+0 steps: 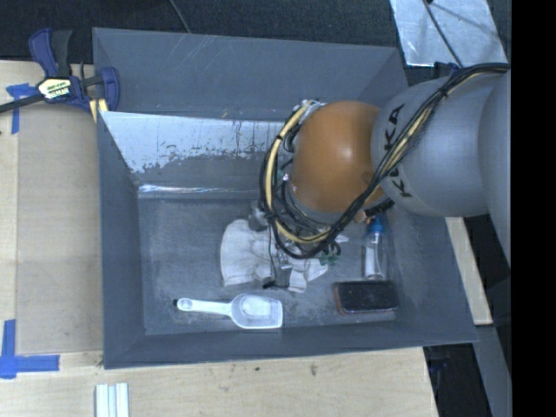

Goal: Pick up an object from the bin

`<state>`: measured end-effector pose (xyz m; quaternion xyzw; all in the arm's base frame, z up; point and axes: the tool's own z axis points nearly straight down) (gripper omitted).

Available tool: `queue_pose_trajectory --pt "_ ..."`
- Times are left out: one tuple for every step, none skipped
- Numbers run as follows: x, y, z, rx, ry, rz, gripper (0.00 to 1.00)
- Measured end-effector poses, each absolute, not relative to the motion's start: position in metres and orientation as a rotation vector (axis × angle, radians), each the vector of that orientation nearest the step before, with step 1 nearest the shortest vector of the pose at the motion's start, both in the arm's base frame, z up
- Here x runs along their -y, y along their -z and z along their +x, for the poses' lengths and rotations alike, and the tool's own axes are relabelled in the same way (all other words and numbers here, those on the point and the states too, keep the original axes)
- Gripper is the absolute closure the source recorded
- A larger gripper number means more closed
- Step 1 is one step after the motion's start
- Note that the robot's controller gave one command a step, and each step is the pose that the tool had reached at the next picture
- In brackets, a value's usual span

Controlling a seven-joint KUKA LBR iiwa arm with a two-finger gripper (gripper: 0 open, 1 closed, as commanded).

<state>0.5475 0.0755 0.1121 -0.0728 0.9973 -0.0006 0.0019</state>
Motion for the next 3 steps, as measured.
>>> queue_pose_trajectory --pt "-0.06 -0.085 0.561 -3.136 -0.001 0.091 1.0" --pt "-0.06 -0.085 0.561 -3.136 -0.001 0.091 1.0" --pt "-0.047 -0.242 0.567 -3.134 0.0 0.061 1.0"
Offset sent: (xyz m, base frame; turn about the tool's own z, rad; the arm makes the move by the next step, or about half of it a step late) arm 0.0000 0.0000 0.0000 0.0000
